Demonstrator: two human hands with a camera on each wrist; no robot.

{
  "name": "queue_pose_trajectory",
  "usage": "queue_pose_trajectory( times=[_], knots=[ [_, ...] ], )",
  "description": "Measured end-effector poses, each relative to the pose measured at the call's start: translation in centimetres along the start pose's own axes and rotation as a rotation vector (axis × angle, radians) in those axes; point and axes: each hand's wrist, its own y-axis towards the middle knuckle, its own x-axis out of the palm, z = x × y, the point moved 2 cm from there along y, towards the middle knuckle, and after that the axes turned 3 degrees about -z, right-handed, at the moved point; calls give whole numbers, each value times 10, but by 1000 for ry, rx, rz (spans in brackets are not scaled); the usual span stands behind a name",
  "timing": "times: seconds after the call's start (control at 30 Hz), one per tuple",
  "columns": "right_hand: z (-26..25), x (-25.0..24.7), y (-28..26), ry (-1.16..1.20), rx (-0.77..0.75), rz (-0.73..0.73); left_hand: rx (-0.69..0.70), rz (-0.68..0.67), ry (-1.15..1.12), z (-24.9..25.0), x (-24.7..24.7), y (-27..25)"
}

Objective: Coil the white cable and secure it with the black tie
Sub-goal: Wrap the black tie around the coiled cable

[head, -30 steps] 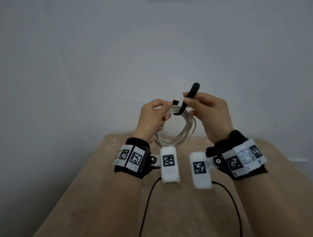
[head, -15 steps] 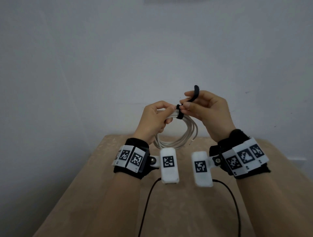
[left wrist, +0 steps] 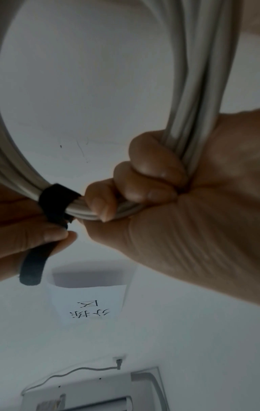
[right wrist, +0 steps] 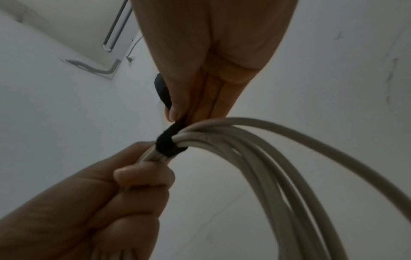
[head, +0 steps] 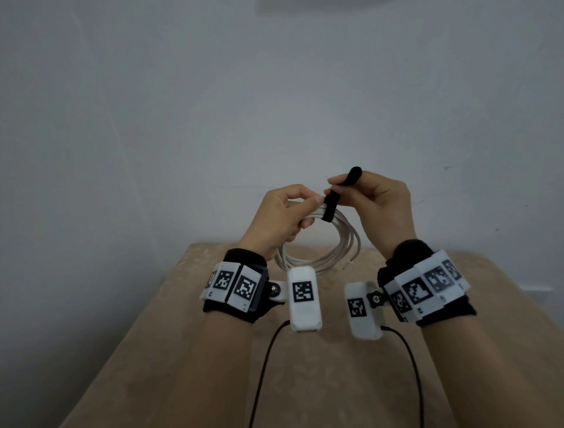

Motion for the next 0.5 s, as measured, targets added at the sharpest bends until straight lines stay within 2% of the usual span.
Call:
queue_pose_trajectory(
  times=[0.5],
  knots=[
    [1, 1, -2, -58, -35, 65, -36, 15, 7, -1, 3, 1]
  ],
)
